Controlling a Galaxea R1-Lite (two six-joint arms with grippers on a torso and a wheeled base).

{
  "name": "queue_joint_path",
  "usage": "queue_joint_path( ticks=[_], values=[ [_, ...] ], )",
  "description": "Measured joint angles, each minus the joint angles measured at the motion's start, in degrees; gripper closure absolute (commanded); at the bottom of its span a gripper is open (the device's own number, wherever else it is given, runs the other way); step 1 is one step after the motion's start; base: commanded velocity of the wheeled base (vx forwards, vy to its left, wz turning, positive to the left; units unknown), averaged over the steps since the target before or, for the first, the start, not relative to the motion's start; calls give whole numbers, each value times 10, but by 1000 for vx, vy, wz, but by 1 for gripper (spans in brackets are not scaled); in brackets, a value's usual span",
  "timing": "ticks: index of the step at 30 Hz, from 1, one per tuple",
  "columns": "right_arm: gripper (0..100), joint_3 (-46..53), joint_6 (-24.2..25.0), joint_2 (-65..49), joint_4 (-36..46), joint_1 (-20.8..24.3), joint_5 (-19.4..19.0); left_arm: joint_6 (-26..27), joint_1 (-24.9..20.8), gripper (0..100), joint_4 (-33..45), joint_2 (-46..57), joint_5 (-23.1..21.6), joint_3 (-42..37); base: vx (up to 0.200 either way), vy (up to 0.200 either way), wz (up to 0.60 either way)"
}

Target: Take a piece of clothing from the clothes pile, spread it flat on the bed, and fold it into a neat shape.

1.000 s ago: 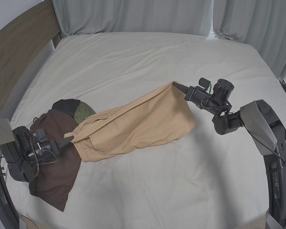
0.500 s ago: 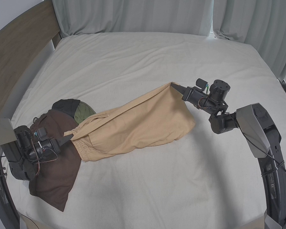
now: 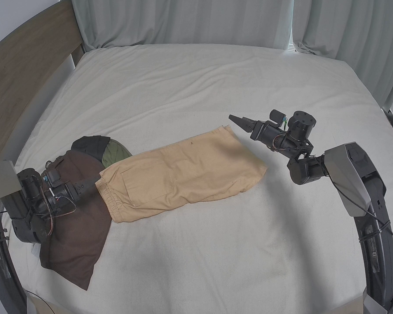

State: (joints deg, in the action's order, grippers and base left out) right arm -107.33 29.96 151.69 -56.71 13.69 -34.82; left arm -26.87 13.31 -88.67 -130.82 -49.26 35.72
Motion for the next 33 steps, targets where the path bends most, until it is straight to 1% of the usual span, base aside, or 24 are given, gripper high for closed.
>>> queue_joint_path(
  ticks=[3, 6, 16, 18, 21, 23, 25, 28, 31, 33],
  values=[
    [0, 37, -2, -15, -12, 1, 0, -2, 1, 0, 0, 5, 0, 0, 0, 0, 0],
    [0, 96, -6, -37, -35, 3, 0, -3, 1, 0, 0, 13, 0, -4, 0, 0, 0],
    [0, 324, -11, -120, -143, 15, 0, 1, -18, 0, 0, 45, -1, -28, 0, 0, 0],
    [0, 369, -11, -134, -169, 15, 0, 2, -24, 0, 0, 52, -1, -33, 0, 0, 0],
    [0, 434, -10, -153, -234, 15, -1, 11, -32, 0, 0, 62, 0, -41, 0, 0, 0],
    [0, 474, -9, -162, -276, 13, -1, 24, -38, 0, 0, 68, 0, -47, 0, 0, 0],
    [0, 509, -6, -169, -296, 8, -1, 39, -44, 0, 0, 72, 0, -52, 0, 0, 0],
    [0, 558, -4, -177, -308, 6, -1, 70, -56, 0, 0, 79, 2, -62, 0, 0, 0],
    [0, 584, -2, -185, -314, 4, 4, 99, -65, 0, 0, 88, 5, -69, 0, 0, 0],
    [0, 594, -1, -190, -316, 4, 9, 108, -69, 0, 0, 94, 9, -73, 0, 0, 0]
  ],
)
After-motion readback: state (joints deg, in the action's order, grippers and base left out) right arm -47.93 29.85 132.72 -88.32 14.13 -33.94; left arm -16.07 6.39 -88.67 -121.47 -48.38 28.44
